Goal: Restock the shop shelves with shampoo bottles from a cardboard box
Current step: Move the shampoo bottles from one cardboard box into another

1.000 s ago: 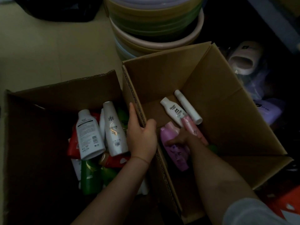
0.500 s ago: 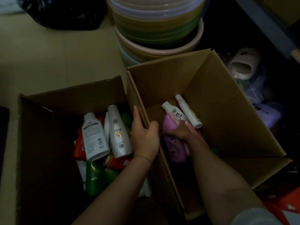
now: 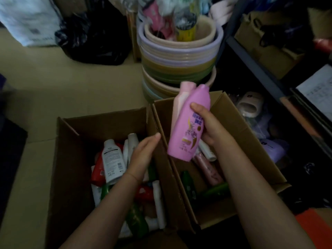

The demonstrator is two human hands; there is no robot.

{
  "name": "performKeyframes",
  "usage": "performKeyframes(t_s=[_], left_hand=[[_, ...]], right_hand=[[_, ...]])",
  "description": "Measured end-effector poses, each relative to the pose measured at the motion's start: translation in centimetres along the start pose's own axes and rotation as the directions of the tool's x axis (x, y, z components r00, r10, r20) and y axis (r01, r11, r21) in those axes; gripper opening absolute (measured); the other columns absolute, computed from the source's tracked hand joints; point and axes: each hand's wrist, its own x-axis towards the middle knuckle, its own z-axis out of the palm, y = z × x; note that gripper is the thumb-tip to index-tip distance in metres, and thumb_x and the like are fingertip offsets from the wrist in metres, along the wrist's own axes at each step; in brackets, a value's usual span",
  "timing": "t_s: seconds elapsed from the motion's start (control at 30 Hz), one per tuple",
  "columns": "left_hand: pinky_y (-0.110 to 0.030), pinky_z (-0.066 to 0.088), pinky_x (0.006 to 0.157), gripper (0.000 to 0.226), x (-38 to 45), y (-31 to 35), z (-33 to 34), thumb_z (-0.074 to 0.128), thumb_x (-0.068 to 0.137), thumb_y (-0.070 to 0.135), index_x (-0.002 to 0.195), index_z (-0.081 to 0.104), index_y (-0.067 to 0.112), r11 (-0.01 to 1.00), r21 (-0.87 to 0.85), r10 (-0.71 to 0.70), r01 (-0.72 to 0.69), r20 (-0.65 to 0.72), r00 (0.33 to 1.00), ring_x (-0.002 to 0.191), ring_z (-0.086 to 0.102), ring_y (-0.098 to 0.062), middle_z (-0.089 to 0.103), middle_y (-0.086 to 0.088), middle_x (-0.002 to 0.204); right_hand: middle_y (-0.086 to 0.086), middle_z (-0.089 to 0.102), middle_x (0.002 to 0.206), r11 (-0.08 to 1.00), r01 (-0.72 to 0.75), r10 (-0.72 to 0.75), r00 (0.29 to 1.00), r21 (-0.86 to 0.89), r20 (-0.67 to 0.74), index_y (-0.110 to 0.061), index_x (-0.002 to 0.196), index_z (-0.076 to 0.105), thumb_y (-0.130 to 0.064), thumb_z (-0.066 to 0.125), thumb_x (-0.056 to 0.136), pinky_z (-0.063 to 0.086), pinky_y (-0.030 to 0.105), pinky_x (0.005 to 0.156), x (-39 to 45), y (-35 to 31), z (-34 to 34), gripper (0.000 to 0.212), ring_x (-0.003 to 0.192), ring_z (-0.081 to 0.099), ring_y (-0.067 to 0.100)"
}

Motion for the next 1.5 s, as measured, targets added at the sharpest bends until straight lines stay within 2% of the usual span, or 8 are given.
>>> performKeyframes(t_s=[0.23,0.47,0.73,0.87,1.07,1.17,1.3,1.5], left_hand=[[-0.043,0.059,0.087,0.057,-0.6,1.9,-7.4,0.071,0.084,0.043,0.129,0.061,0.010,0.947,-0.317,-0.017,0.046,0.094,0.995,0.104,0.069,-0.030,0.069,-0.019,0.121],[-0.042,0.055,0.067,0.039,-0.2,-4.9,-13.9,0.074,0.086,0.024,0.119,0.060,0.009,0.943,0.005,-0.302,0.332,-0.400,0.865,0.089,0.067,-0.030,0.068,-0.015,0.105],[-0.051,0.051,0.096,0.046,1.4,-5.8,-11.9,0.060,0.089,0.022,0.134,0.051,0.016,0.907,0.322,-0.043,0.271,-0.569,0.821,0.110,0.059,-0.034,0.059,-0.012,0.124],[-0.038,0.042,0.102,0.050,1.5,-4.4,-6.2,0.050,0.086,0.036,0.129,0.059,0.011,0.819,0.572,0.266,-0.050,-0.300,0.916,0.119,0.053,-0.029,0.057,-0.014,0.130],[-0.042,0.044,0.109,0.085,2.4,-2.7,3.3,0.071,0.077,0.060,0.148,0.037,0.027,0.974,0.224,0.039,-0.030,-0.036,0.999,0.126,0.053,-0.017,0.053,0.003,0.141],[-0.049,0.045,0.107,0.111,4.8,-2.3,5.9,0.071,0.056,0.069,0.151,0.027,0.033,0.982,0.175,-0.037,0.068,-0.174,0.984,0.128,0.052,-0.025,0.047,-0.001,0.146],[-0.052,0.048,0.102,0.086,6.9,-1.8,7.0,0.061,0.069,0.045,0.150,0.031,0.035,0.976,0.168,-0.081,0.141,-0.320,0.944,0.120,0.056,-0.030,0.052,-0.003,0.140],[-0.050,0.046,0.106,0.070,6.9,-2.6,7.9,0.052,0.085,0.026,0.152,0.034,0.035,0.970,0.242,0.082,0.010,-0.367,0.926,0.123,0.055,-0.024,0.055,0.001,0.140]], right_hand=[[0.012,0.072,0.080,0.988,-0.106,0.119,0.986,-0.109,0.120,-0.003,0.106,0.063,-0.011,0.072,0.083,0.059,0.032,0.067,-1.6,5.4,10.7,0.026,0.067,0.068,0.020],[0.008,0.062,0.107,0.821,-0.288,0.292,0.954,-0.493,-0.072,-0.017,0.120,0.048,-0.027,0.080,0.080,0.056,0.036,0.069,0.8,11.8,11.4,0.052,0.088,0.066,0.022],[0.010,0.055,0.136,0.771,-0.133,0.106,0.991,-0.623,-0.080,-0.013,0.142,0.045,-0.036,0.056,0.097,0.048,0.041,0.102,3.3,10.4,13.1,0.051,0.119,0.057,0.025],[0.005,0.068,0.097,0.832,0.157,-0.146,0.987,-0.532,0.064,-0.010,0.103,0.067,-0.013,0.051,0.100,0.055,0.027,0.074,2.3,6.4,10.6,0.016,0.084,0.068,0.017],[0.002,0.067,0.093,0.844,-0.086,-0.172,0.892,-0.529,-0.419,-0.024,0.087,0.062,-0.020,0.054,0.097,0.057,0.042,0.087,5.6,6.7,-1.6,0.013,0.089,0.066,0.020],[0.008,0.065,0.114,0.761,-0.283,-0.108,0.832,-0.583,-0.545,-0.018,0.101,0.061,-0.021,0.059,0.090,0.052,0.045,0.095,8.5,9.7,-6.8,0.012,0.105,0.063,0.028],[0.013,0.050,0.139,0.612,-0.390,-0.078,0.836,-0.688,-0.543,-0.010,0.136,0.047,-0.020,0.067,0.088,0.043,0.040,0.107,11.1,12.7,-11.4,0.053,0.126,0.052,0.031],[0.020,0.022,0.156,0.094,-0.505,0.007,0.862,-0.858,-0.507,-0.025,0.154,0.014,-0.051,0.073,0.077,0.023,0.053,0.116,14.2,18.6,-15.2,0.100,0.142,0.026,0.038]])
